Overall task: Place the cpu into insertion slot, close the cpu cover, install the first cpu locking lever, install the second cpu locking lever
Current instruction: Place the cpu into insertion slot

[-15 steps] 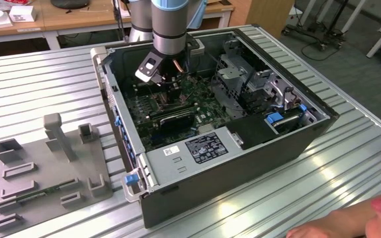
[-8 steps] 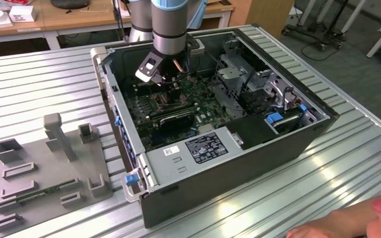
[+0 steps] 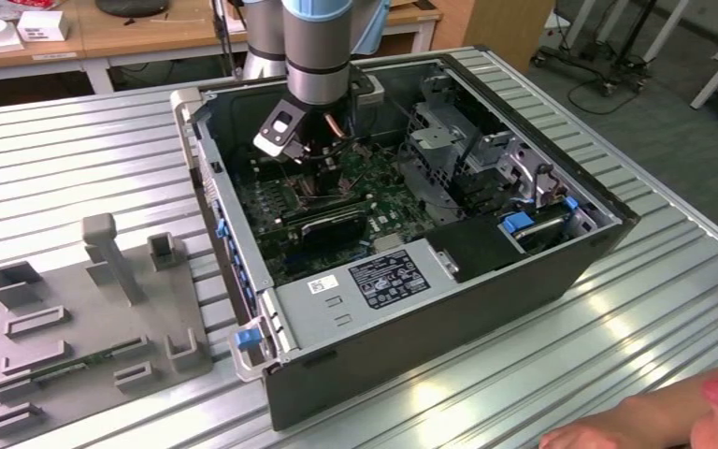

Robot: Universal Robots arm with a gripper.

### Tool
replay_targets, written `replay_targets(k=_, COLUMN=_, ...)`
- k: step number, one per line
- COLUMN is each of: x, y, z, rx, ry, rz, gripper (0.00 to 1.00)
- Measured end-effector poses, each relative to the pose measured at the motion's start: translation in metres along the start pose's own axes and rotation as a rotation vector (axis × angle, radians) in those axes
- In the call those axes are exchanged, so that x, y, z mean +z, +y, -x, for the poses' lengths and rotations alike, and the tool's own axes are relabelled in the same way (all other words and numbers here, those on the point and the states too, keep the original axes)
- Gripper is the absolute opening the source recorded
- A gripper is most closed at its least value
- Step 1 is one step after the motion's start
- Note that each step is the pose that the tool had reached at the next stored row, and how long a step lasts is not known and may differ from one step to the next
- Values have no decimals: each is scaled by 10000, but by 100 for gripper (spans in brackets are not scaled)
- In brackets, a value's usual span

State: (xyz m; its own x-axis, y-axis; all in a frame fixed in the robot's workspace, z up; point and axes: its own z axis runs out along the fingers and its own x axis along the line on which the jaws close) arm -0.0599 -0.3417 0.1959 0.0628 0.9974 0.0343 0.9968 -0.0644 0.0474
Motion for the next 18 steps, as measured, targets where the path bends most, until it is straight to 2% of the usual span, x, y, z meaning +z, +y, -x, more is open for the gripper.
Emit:
replay_targets(k=6, x=6, y=-1, z=3, rx=-4, ry=-113, rz=5, gripper=55)
replay_targets(k=17, x=8, y=-1, z=3, rx=-5, ry=-116, rz=6, gripper=56)
replay_targets(k=18, x=9, y=-1, z=3, rx=-4, ry=-116, rz=6, gripper=62)
